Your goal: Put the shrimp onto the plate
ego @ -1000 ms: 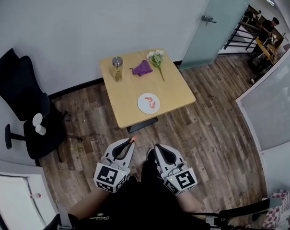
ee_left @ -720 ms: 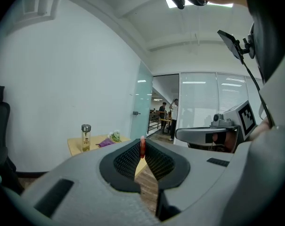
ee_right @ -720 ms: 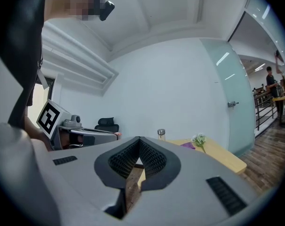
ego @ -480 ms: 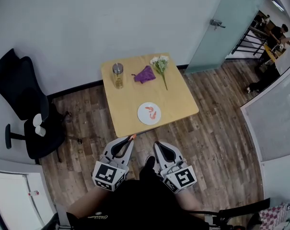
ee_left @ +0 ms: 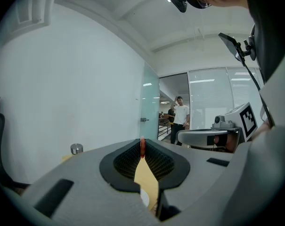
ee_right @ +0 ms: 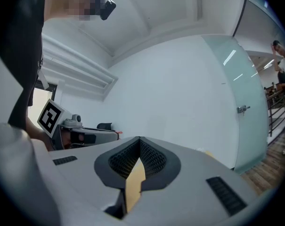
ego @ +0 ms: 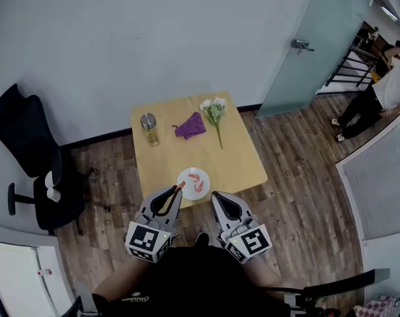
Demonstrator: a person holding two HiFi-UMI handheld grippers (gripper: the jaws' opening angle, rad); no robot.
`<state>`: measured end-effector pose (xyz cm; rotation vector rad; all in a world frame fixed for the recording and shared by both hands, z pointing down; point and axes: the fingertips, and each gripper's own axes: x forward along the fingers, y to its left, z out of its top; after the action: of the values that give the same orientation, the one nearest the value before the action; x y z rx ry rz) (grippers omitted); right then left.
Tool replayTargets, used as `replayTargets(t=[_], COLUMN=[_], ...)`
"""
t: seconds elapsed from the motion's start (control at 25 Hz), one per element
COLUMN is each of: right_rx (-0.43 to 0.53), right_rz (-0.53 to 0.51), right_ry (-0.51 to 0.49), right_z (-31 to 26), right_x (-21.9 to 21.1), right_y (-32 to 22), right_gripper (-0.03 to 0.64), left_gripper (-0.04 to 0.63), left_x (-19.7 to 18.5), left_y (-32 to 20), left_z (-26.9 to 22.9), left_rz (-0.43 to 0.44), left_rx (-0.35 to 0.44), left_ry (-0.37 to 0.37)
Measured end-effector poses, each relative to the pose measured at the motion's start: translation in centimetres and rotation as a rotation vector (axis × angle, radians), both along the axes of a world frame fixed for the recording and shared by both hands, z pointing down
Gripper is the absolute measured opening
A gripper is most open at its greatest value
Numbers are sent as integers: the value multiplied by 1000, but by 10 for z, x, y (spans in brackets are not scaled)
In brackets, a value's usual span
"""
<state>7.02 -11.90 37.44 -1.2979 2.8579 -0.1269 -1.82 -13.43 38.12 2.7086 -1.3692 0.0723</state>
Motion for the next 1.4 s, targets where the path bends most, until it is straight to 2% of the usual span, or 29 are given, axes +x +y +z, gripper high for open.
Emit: replayTargets(t=[0.32, 0.52, 0.8, 1.4], right_rx=[-21, -24, -2, -64], right_rz=[-12, -25, 6, 62], right_ry=[-16, -19, -13, 7], right_z=[5, 6, -1, 18], right_x=[38, 27, 3, -7], right_y=[-57, -74, -88, -94], right_gripper=[2, 2, 2, 2], left_gripper=[29, 29, 29, 29], left_x=[36, 28, 13, 7], left_y=[-49, -65, -75, -88], left_z=[-3, 3, 3, 23], left_rz=[-29, -36, 17, 86], left_rx=[4, -17, -5, -49], left_ry=[0, -2, -7, -28])
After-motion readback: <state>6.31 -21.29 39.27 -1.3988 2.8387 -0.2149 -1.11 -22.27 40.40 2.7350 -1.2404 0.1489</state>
